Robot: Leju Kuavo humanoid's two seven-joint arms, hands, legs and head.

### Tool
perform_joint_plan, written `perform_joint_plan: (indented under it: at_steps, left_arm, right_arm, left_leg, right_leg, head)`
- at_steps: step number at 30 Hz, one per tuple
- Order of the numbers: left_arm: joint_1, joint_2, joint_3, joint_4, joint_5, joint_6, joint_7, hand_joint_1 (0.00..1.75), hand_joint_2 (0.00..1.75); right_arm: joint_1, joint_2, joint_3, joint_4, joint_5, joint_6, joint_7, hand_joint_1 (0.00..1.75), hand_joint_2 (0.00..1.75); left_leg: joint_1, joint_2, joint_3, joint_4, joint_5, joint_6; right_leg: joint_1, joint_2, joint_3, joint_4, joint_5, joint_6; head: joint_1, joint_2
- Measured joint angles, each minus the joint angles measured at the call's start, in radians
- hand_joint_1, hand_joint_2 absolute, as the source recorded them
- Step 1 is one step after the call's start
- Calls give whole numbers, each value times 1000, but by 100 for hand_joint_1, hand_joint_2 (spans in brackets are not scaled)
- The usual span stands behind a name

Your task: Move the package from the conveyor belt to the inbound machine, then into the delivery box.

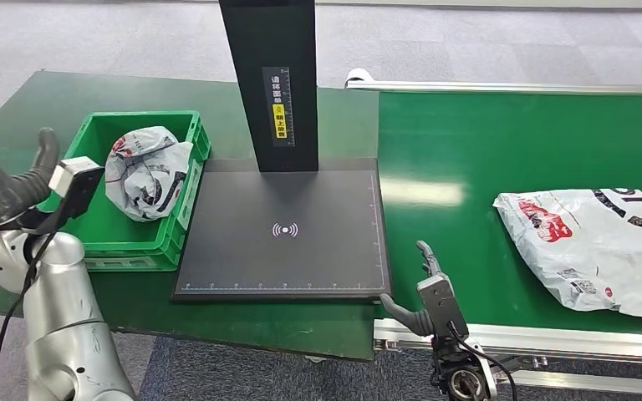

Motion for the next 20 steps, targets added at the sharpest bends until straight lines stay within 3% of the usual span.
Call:
perform_joint_plan:
  at_steps: [4, 10, 14, 20]
  left_arm:
    - [33, -29, -27, -72, 197, 0, -2, 0, 175]
    - [125, -43, -222, -110, 455, -1, -4, 0, 175]
    - [162, -42, -325, -113, 504, -1, -4, 0, 175]
    - [178, -42, -378, -114, 512, -1, -4, 0, 175]
  right_arm:
    - [-1, -1, 4, 7, -11, -13, -6, 0, 175]
    - [8, -4, 4, 2, -27, -16, -14, 0, 175]
    - [15, -5, 3, -6, -32, -16, -19, 0, 175]
    - [18, -8, 2, -7, -32, -16, -21, 0, 175]
  left_leg:
    - [0, 0, 0, 0, 0, 0]
    - [0, 0, 0, 0, 0, 0]
    - [0, 0, 0, 0, 0, 0]
    - [0, 0, 0, 0, 0, 0]
  right_leg:
    - [0, 0, 0, 0, 0, 0]
    - [0, 0, 0, 0, 0, 0]
    - [0, 0, 0, 0, 0, 0]
    - [0, 0, 0, 0, 0, 0]
  head:
    - [0, 0]
    - [0, 0]
    - [0, 0]
    - [0, 0]
